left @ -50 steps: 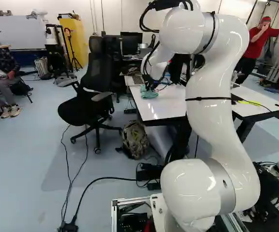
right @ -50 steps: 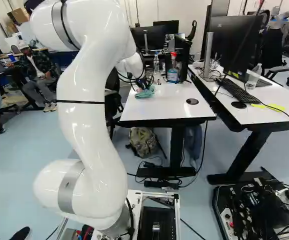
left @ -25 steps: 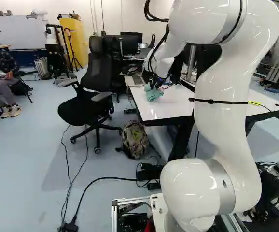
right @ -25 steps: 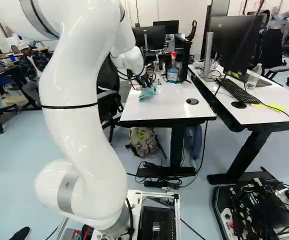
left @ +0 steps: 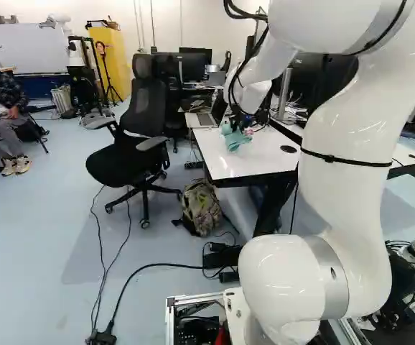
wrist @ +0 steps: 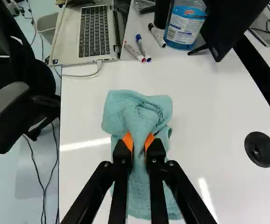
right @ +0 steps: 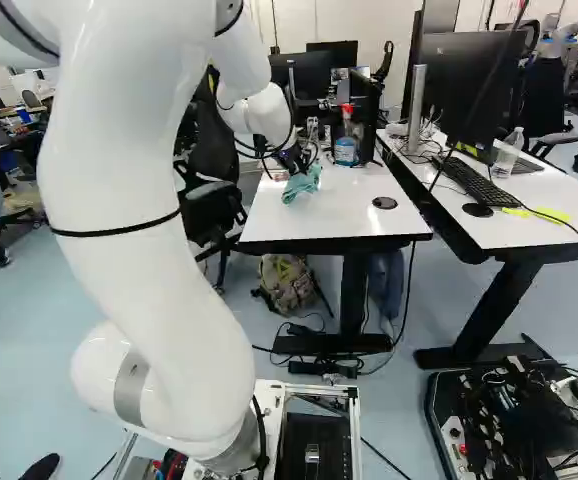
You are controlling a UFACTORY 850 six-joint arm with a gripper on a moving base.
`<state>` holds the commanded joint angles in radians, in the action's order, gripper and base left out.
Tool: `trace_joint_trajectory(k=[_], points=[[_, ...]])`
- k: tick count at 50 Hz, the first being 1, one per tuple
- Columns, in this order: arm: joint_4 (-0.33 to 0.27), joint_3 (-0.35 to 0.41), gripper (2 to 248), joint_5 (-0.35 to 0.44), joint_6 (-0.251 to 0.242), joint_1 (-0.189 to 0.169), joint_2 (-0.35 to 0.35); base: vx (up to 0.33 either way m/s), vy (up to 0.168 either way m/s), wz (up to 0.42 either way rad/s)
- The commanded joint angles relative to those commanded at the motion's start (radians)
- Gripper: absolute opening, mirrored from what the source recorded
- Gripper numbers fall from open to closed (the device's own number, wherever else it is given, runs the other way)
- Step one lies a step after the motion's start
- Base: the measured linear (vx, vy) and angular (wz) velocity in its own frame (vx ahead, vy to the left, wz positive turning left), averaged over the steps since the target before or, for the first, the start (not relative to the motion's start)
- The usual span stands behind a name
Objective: Clean the table with the green towel
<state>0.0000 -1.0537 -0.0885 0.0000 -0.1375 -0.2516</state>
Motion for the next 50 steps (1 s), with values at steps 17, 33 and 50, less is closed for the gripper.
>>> trace_joint_trajectory(k=[17,33,50], points=[[0.000,0.056,48,0.000,0.000,-0.046,0.048,0.000,0.000,0.000],[0.000,0.102,48,0.000,0.000,-0.093,0.089,0.000,0.000,0.000],[0.000,0.118,48,0.000,0.000,-0.123,0.107,0.000,0.000,0.000]])
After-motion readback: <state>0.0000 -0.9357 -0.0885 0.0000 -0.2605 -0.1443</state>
